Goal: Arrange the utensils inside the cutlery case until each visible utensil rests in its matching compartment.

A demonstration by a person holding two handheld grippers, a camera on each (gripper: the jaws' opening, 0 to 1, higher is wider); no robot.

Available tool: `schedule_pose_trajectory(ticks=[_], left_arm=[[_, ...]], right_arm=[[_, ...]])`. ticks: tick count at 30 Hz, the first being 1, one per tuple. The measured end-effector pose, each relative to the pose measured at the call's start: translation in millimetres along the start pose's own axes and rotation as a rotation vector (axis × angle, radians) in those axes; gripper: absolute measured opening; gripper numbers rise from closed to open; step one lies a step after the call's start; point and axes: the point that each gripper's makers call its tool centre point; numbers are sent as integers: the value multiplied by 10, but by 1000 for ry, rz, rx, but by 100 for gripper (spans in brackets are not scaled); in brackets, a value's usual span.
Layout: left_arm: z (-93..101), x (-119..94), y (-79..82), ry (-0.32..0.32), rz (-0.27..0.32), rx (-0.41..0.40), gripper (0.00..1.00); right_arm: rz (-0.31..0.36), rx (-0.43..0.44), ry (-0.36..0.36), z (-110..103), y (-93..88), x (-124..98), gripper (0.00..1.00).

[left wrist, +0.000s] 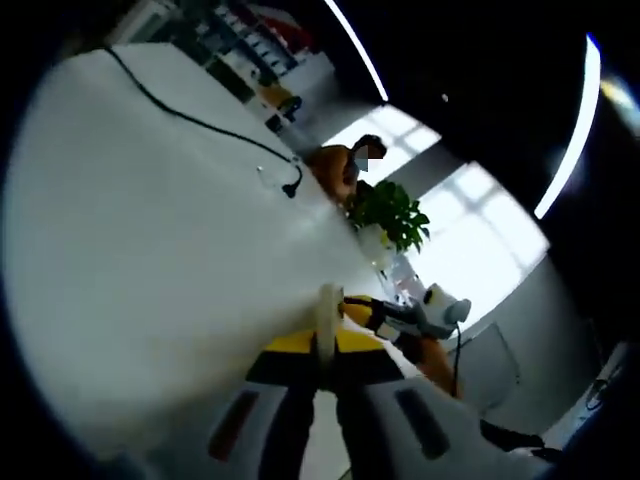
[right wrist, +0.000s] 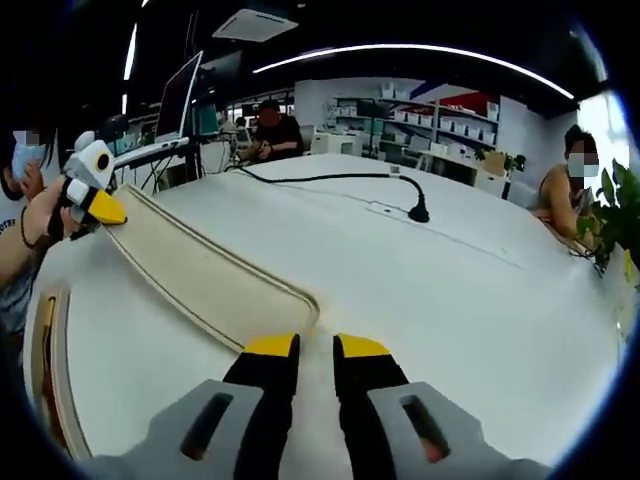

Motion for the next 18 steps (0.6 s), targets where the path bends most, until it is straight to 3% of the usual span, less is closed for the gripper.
schedule_pose_trajectory(ticks=[5, 8, 11, 12, 15, 18], left_arm=[[57, -30, 2, -38, 8, 166, 3], [88, -49, -18, -55, -5, 251, 3], [139, -56, -74, -74, -26, 327, 3], [145, -62, -97, -75, -42, 370, 3], [181, -66, -143, -73, -75, 477, 3], [189, -77, -184, -66, -109, 574, 3]], right_arm=[[56, -39, 35, -4, 91, -128, 19], [101, -146, 60, -11, 226, -179, 20], [139, -324, 124, -116, 377, -235, 20], [142, -399, 138, -185, 404, -285, 21], [78, -507, 191, -344, 339, -320, 23], [70, -546, 244, -481, 339, -325, 23]])
Point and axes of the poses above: the point that each gripper's makers call its tool centre point, and the gripper's own axes: x roughly forward along the fingers, z roughly to its right, y roughly out of its top
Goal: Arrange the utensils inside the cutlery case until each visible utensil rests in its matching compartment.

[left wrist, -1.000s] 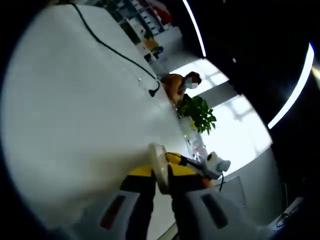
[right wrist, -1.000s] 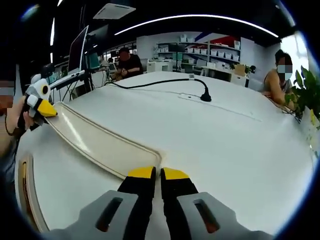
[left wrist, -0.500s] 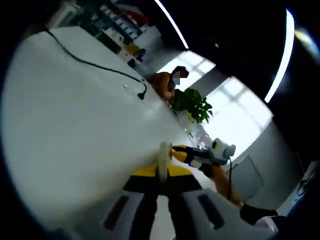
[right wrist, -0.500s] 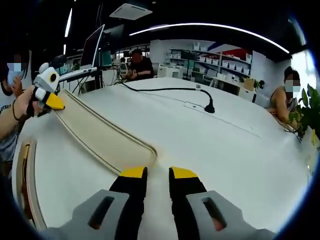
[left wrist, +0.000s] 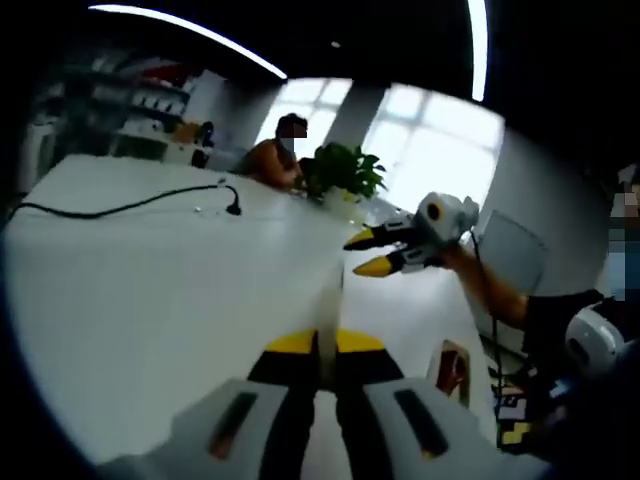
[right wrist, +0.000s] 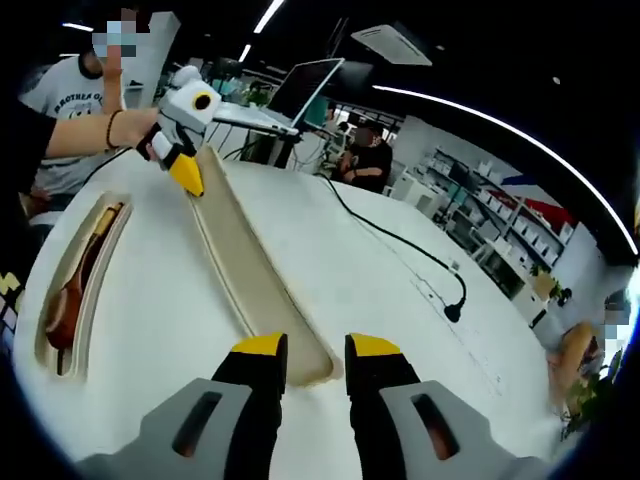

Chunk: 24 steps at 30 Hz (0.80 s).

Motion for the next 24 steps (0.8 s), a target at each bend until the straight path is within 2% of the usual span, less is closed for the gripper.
schedule_pose_trajectory(ticks=[3, 5, 6, 7, 11, 12, 13, 15, 17, 24], left_arm=[[19, -5, -44, -3, -44, 98, 3], [37, -10, -17, -5, -38, 126, 3], [44, -19, -19, -8, -43, 128, 3], [41, -23, -14, -7, -45, 144, 3], [23, -42, 7, -8, -54, 186, 3], [18, -45, 10, -8, -57, 197, 3], [10, -50, 16, -5, -64, 214, 4], [5, -59, 35, 6, -80, 273, 4], [-1, -62, 36, 24, -109, 373, 5], [2, -53, 2, 20, -128, 374, 5]], right_arm=[[-36, -105, 61, -89, -24, 59, 22], [-78, -100, 100, -148, -81, 88, 17], [-67, -103, 87, -120, -52, 100, 17], [-78, -100, 106, -147, -65, 95, 17], [-60, -118, 110, -158, -53, 61, 12], [-51, -120, 118, -46, -84, 72, 11], [-48, -119, 122, -33, -83, 65, 10], [-46, -121, 135, -46, -76, 32, 7], [-55, -145, 159, -86, -74, -3, 5], [-93, -195, 150, -114, -100, -53, 4]])
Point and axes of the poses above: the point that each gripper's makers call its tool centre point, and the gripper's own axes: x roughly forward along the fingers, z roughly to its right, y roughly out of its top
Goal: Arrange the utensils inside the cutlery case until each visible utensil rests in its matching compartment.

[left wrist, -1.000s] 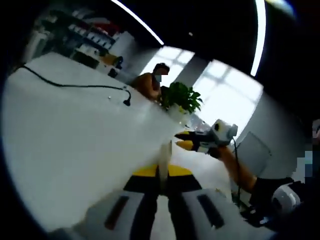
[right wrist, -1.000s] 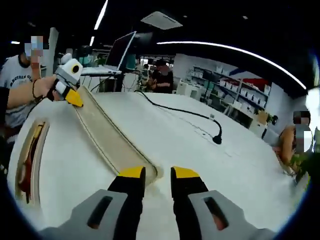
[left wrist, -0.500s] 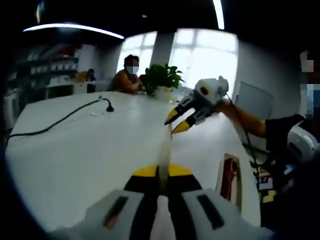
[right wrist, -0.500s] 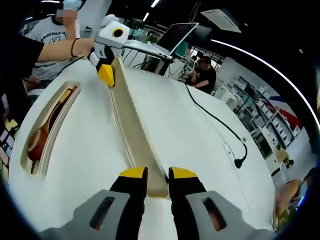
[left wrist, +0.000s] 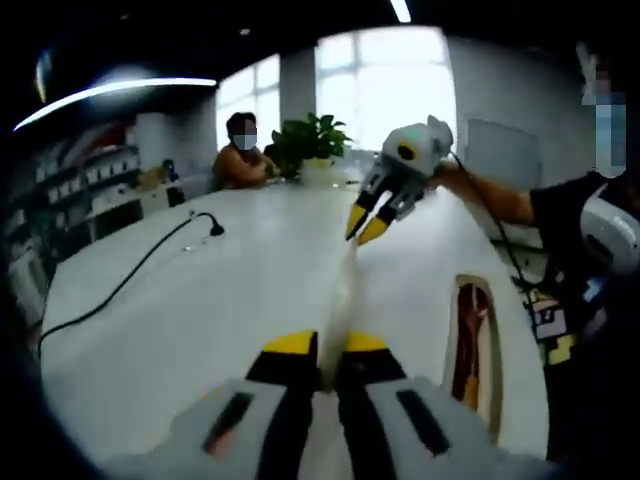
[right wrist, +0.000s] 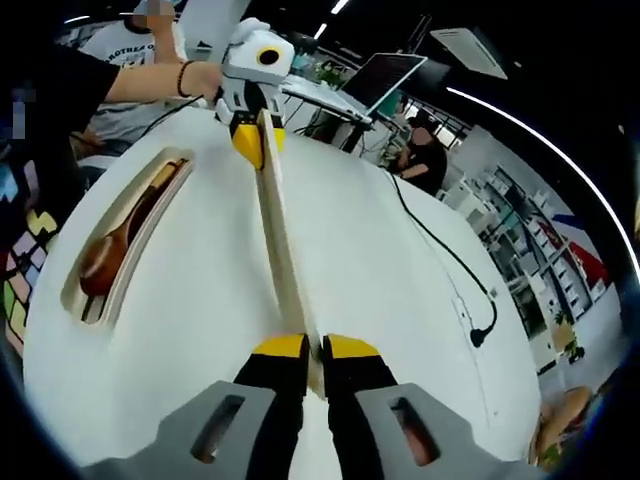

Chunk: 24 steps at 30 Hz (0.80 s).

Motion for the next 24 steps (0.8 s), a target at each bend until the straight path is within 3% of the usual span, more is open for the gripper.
schedule_pose_trajectory(ticks=[1, 8, 10, 16, 22, 24], left_arm=[[26, 7, -2, -11, 0, 1, 4], [-17, -19, -10, -1, 2, 19, 6], [-27, -22, -3, 11, 7, 17, 7], [-3, -79, 60, 23, 24, 20, 8], [-49, -117, 69, 27, 52, -64, 12], [-33, -131, 103, 14, 75, -102, 18]], right_arm=[[-13, 23, -5, 2, -12, -5, 4], [-13, -39, -32, -95, 23, -40, 3], [-20, -103, -85, -79, 60, -84, 2], [-5, -137, -136, -165, 140, -187, 2], [-6, -172, -150, -239, 213, -241, 1], [6, -180, -157, -253, 246, -272, 1]])
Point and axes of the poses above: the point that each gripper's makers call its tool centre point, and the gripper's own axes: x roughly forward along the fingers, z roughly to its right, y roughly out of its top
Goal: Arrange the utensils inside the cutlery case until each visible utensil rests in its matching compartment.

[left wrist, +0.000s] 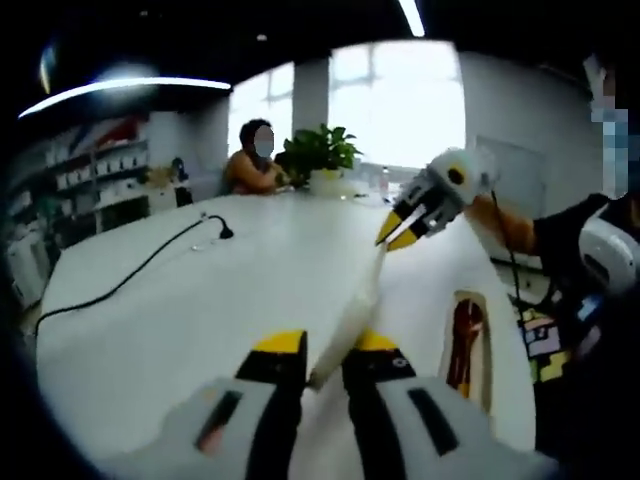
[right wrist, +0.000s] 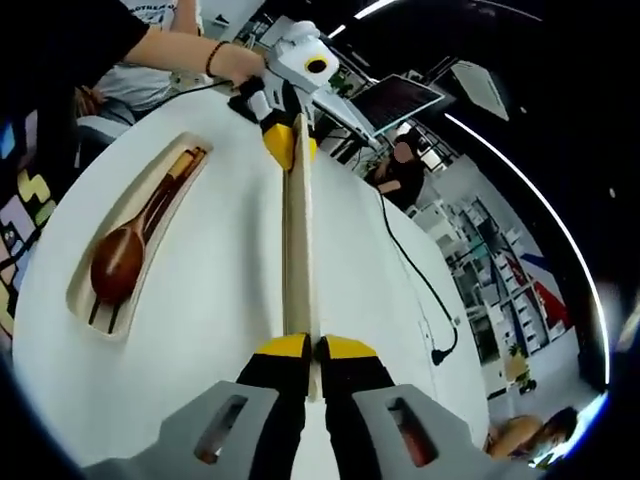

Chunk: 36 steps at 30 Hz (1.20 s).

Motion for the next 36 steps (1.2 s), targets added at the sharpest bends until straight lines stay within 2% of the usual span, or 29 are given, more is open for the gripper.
schedule_pose_trajectory(ticks=[4, 7, 10, 11, 13, 16, 17, 20, 23, 25, 26, 29, 32, 34, 36], left_arm=[[-28, -19, -6, -3, -2, -79, 36], [-51, -43, 47, -15, 54, -190, 47], [-58, -81, 57, -22, 92, -272, 55], [-48, -88, 44, -23, 94, -291, 56], [-44, -102, -5, -14, 86, -378, 60], [2, -125, -26, -46, 100, -483, 66], [11, -130, -23, -49, 114, -519, 66], [126, -158, 47, -123, 184, -706, 66], [190, -211, 145, -177, 263, -856, 63], [198, -200, 133, -150, 280, -925, 52], [213, -199, 147, -158, 288, -938, 51], [205, -219, 235, -216, 363, -1072, 54], [220, -145, 159, -214, 355, -1113, 55], [210, -141, 187, -251, 379, -1175, 52], [297, -103, 174, -270, 387, -1199, 51]], right_arm=[[21, -34, -14, -18, 80, -52, 1], [19, -70, -53, 1, 109, -73, 1], [3, -96, -92, 28, 94, -84, 1], [0, -107, -105, 36, 88, -91, 2], [-27, -162, -155, 85, 65, -112, 2], [-16, -163, -185, 74, 73, -109, 2], [-18, -180, -208, 91, 75, -117, 2], [-18, -210, -247, 82, 91, -133, 2], [-22, -274, -309, 122, 125, -183, 2], [-25, -316, -353, 138, 151, -220, 2], [-17, -355, -385, 149, 184, -251, 2], [-25, -373, -415, 126, 171, -284, 2], [-11, -430, -478, 143, 204, -356, 2], [-18, -452, -496, 117, 204, -395, 2], [-26, -478, -517, 118, 211, -426, 2]])
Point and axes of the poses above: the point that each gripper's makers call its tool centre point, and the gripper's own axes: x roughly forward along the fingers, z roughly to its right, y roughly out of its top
